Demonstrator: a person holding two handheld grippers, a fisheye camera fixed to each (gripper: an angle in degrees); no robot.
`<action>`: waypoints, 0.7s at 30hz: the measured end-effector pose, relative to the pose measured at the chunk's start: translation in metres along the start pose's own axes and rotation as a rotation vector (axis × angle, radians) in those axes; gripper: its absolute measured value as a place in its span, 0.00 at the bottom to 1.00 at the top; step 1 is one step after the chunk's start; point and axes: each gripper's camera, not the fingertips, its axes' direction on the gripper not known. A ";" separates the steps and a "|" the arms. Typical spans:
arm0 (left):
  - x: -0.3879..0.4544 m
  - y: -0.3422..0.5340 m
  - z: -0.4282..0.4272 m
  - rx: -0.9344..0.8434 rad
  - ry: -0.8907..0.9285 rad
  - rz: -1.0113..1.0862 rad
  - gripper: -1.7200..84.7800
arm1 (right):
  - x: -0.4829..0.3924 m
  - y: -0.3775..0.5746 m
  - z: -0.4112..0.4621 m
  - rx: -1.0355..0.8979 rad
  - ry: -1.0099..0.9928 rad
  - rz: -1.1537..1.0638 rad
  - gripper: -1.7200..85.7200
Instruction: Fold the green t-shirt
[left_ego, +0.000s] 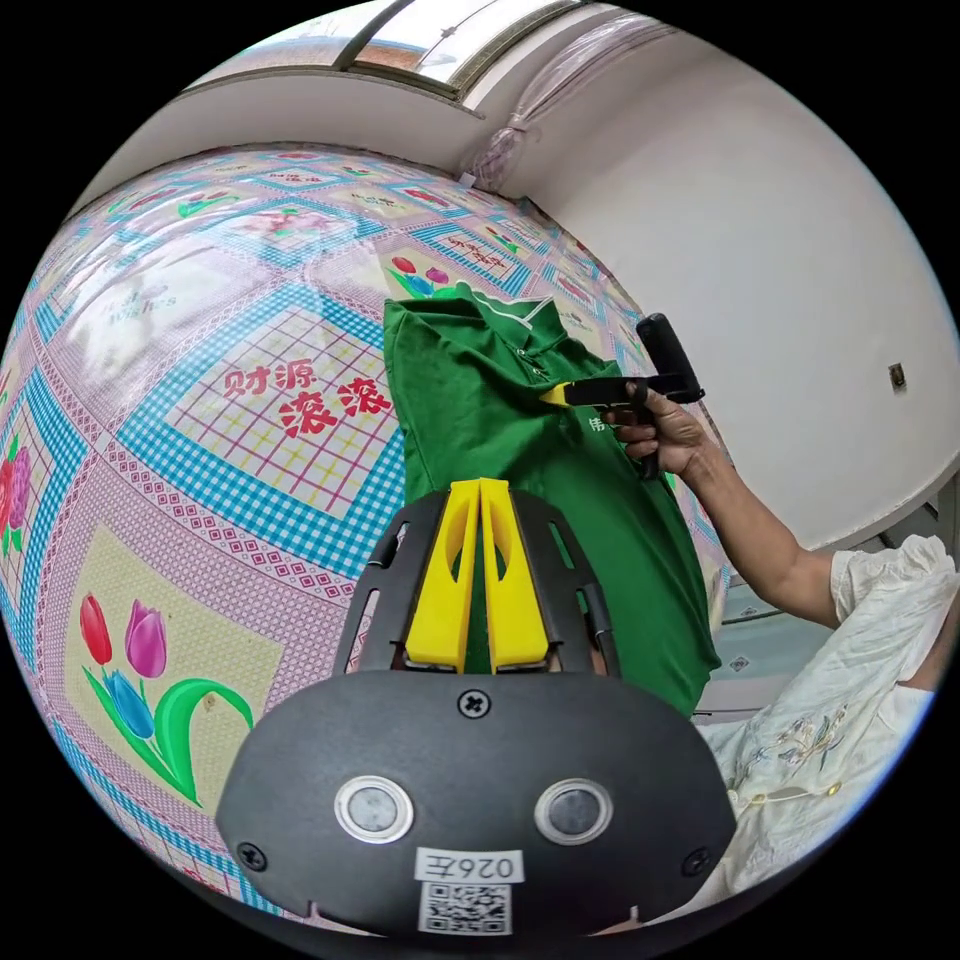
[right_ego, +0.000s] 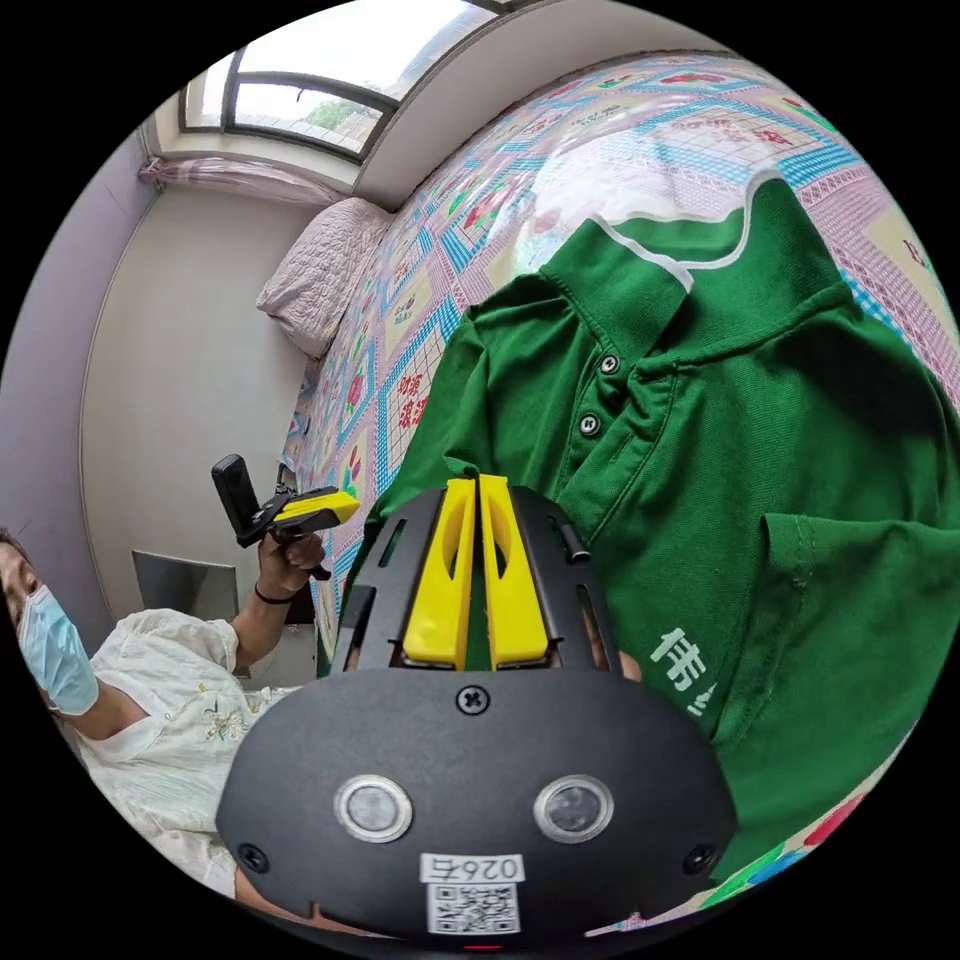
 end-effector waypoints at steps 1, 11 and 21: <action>-0.001 -0.004 0.008 -0.026 -0.022 0.011 0.01 | 0.000 -0.004 0.008 -0.009 -0.032 0.015 0.01; -0.033 0.023 0.023 -0.099 -0.005 -0.030 0.01 | 0.013 0.026 -0.007 0.111 -0.077 0.155 0.01; -0.032 0.049 0.016 -0.122 0.009 -0.022 0.01 | -0.071 0.049 0.016 0.133 0.159 0.032 0.01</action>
